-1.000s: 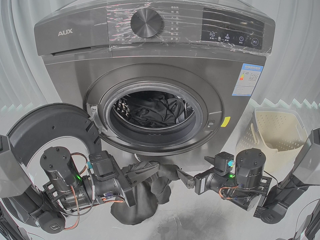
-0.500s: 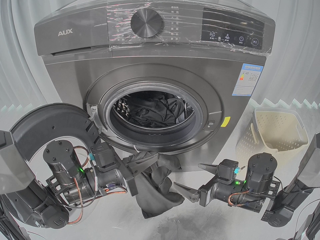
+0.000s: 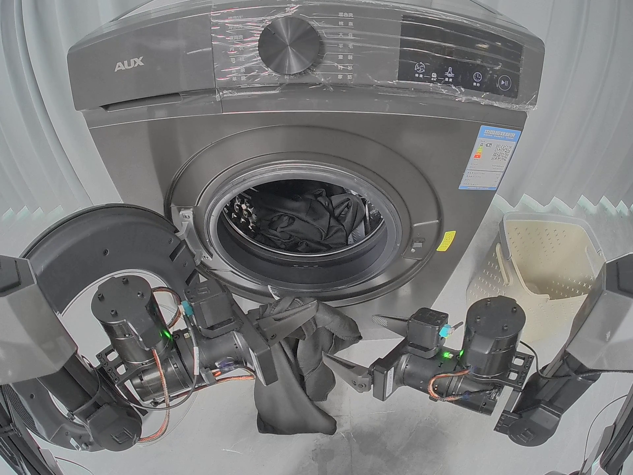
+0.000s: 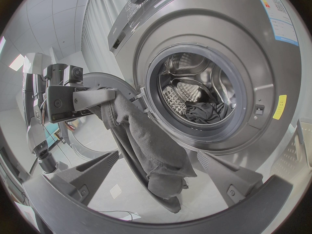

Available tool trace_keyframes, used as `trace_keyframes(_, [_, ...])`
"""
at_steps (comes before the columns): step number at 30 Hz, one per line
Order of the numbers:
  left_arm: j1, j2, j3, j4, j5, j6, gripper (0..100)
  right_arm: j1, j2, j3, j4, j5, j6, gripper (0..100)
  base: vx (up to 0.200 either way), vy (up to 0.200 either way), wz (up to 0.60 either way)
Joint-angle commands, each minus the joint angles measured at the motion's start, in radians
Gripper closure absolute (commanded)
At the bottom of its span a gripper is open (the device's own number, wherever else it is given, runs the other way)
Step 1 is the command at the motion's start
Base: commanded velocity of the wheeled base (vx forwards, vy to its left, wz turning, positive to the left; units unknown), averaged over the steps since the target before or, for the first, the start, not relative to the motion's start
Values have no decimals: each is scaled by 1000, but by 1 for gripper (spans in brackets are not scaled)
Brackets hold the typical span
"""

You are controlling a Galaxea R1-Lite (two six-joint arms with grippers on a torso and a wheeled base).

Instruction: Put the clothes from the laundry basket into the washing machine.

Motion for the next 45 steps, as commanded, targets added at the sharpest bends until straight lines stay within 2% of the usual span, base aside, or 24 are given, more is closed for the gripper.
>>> trace_keyframes(1, [0,-5,6,-1,-1,0,100,9,59,-35,-5,0,-2,0,0,0,0])
trace_keyframes(8, [0,-7,12,-1,-1,1,100,8,87,-107,-5,1,1,0,0,0,0])
trace_keyframes(16, [0,-10,14,-1,-1,1,100,8,96,-138,-8,-2,1,0,0,0,0])
trace_keyframes(17, [-2,-10,12,-1,-1,1,100,9,96,-140,-8,-2,1,100,0,0,0])
trace_keyframes(32, [0,-5,12,-1,-1,1,100,32,65,-117,-34,-7,7,100,0,0,0])
trace_keyframes(39, [8,-2,19,-1,0,0,100,32,18,-87,-33,-27,9,100,0,0,0])
trace_keyframes(40, [9,-4,23,-1,-1,0,0,31,10,-83,-33,-28,10,100,0,0,0])
trace_keyframes(45, [9,4,38,-1,-1,-9,0,20,-39,-75,-31,-30,10,100,0,0,0])
